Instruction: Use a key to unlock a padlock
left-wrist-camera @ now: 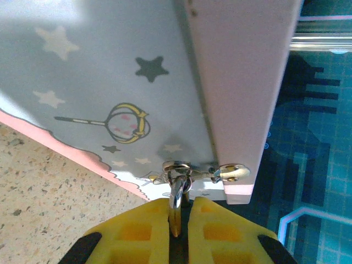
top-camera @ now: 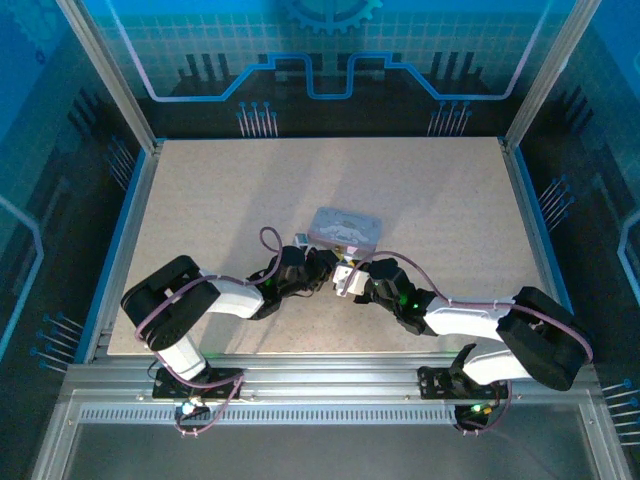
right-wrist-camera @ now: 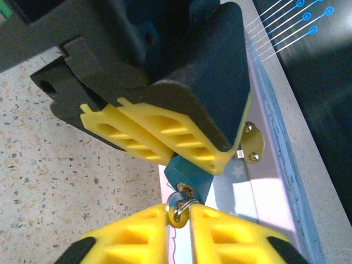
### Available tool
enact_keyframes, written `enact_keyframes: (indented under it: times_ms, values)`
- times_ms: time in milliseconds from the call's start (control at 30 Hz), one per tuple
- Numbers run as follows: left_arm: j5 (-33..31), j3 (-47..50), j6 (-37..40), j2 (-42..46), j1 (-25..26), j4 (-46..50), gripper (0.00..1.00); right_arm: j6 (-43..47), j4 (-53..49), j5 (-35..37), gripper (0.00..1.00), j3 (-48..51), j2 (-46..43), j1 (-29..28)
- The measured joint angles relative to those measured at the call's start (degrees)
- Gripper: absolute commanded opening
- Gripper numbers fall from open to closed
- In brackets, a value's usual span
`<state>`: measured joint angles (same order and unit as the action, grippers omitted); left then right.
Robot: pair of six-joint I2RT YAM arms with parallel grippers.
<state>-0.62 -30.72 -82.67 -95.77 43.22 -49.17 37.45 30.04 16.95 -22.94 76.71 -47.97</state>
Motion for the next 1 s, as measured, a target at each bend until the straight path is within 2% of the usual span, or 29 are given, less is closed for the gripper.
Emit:
enact_keyframes:
  times_ms: [167,467,733,1000]
  values:
    - [0.0,0.0,-0.3,-0.2,0.0,0.0,0.00,-0.4,-0.3,0.0,0.01,0.0,0.0,0.0]
    - [0.0,0.0,-1.1,-0.3,0.0,0.0,0.00,-3.3,-4.3,-0.5,0.00,-1.6,-0.7,0.0]
    - [-0.2,-0.6,-1.3,-0.3,-0.1,0.0,0.00,-13.8,-13.8,-0.7,0.00,-6.4,-1.5,0.1]
    - [-1.3,-0.7,-1.3,-1.0,-0.3,1.2,0.00,-23.9,-12.4,-4.4,0.00,-7.0,2.1,1.6]
